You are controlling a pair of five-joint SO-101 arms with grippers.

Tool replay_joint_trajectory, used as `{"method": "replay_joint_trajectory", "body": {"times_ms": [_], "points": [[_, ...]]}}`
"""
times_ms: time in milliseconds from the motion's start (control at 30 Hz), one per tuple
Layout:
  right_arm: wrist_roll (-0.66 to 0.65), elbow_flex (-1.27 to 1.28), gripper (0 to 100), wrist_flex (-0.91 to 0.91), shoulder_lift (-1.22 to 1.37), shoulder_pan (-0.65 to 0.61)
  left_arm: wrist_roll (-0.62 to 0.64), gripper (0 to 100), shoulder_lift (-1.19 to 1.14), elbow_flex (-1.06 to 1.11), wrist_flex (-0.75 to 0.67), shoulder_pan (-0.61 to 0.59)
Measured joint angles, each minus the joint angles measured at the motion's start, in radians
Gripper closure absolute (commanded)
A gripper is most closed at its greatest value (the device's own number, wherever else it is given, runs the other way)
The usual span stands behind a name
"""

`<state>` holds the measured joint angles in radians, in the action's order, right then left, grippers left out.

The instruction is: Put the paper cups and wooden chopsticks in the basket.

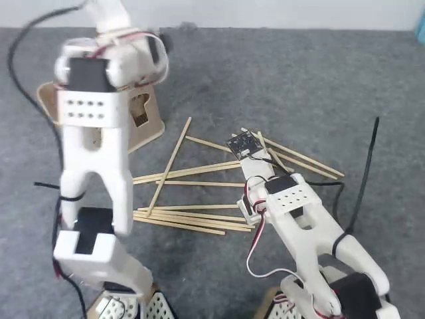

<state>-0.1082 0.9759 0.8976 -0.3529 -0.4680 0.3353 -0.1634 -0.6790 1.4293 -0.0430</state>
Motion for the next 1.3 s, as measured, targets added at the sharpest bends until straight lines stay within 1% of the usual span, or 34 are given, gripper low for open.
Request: {"method": "replay_joint_trajectory", "body": {"times_ms": [67,167,367,667,733,833,867,900,967,1067,1167,1300], "points": [[0.000,0.000,99.0,0.000,0.000,0.000,0.000,79,-0.003,-0.069,0.000,-0.032],[0.000,0.000,99.0,0.000,0.000,0.000,0.002,79,-0.023,-0.106,0.003,-0.068],[0.000,0.000,99.0,0.000,0.000,0.000,0.000,79,-0.117,-0.106,0.089,-0.066],[0.000,0.000,99.0,0.000,0.000,0.000,0.000,79,-0.318,-0.121,0.120,-0.060],[0.000,0.000,99.0,0.000,0.000,0.000,-0.008,82,-0.327,-0.130,0.123,-0.054],[0.000,0.000,99.0,0.000,0.000,0.000,-0.094,97,-0.328,-0.135,0.173,-0.038],[0.000,0.000,99.0,0.000,0.000,0.000,-0.132,100,-0.328,-0.147,0.199,-0.031],[0.000,0.000,99.0,0.000,0.000,0.000,-0.173,99,-0.333,-0.160,0.233,-0.021],[0.000,0.000,99.0,0.000,0.000,0.000,-0.247,99,-0.334,-0.175,0.275,-0.003],[0.000,0.000,99.0,0.000,0.000,0.000,-0.284,99,-0.319,-0.146,0.285,0.005],[0.000,0.000,99.0,0.000,0.000,0.000,-0.305,99,-0.264,-0.057,0.287,0.002],[0.000,0.000,99.0,0.000,0.000,0.000,-0.404,99,-0.161,0.098,0.287,-0.003]]}}
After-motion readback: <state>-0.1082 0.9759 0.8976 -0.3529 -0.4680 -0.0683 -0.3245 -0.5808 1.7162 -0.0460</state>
